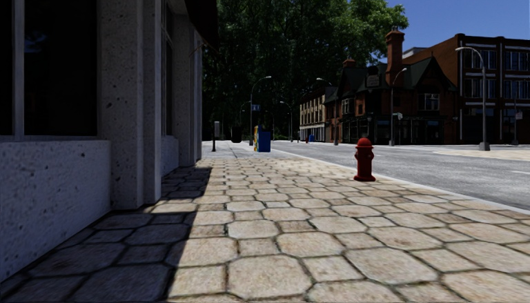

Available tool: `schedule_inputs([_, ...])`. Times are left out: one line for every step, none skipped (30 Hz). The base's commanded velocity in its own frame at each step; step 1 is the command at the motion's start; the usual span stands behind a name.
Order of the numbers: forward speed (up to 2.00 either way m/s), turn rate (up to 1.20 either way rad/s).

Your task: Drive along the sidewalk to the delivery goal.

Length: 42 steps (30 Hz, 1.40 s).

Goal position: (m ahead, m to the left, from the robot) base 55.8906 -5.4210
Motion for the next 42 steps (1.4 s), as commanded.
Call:
schedule_inputs([2.00, 0.00])
schedule_inputs([2.00, 0.00])
schedule_inputs([2.00, 0.00])
schedule_inputs([2.00, 0.00])
schedule_inputs([2.00, 0.00])
schedule_inputs([2.00, 0.00])
schedule_inputs([2.00, 0.00])
schedule_inputs([2.00, 0.00])
schedule_inputs([2.00, 0.00])
schedule_inputs([2.00, 0.00])
schedule_inputs([2.00, 0.00])
schedule_inputs([2.00, 0.00])
schedule_inputs([2.00, 0.00])
schedule_inputs([2.00, 0.00])
schedule_inputs([2.00, 0.00])
schedule_inputs([2.00, 0.00])
schedule_inputs([2.00, 0.00])
schedule_inputs([2.00, 0.00])
schedule_inputs([2.00, 0.00])
schedule_inputs([2.00, 0.00])
schedule_inputs([2.00, 0.00])
schedule_inputs([2.00, 0.00])
schedule_inputs([2.00, 0.00])
schedule_inputs([2.00, 0.00])
schedule_inputs([2.00, 0.00])
schedule_inputs([2.00, 0.00])
schedule_inputs([2.00, 0.00])
schedule_inputs([2.00, 0.00])
schedule_inputs([2.00, 0.00])
schedule_inputs([2.00, 0.00])
schedule_inputs([2.00, 0.00])
schedule_inputs([2.00, 0.00])
schedule_inputs([2.00, 0.00])
schedule_inputs([2.00, 0.00])
schedule_inputs([2.00, 0.00])
schedule_inputs([2.00, 0.00])
schedule_inputs([2.00, 0.00])
schedule_inputs([2.00, 0.00])
schedule_inputs([2.00, 0.02])
schedule_inputs([2.00, 0.06])
schedule_inputs([2.00, 0.09])
schedule_inputs([2.00, 0.10])
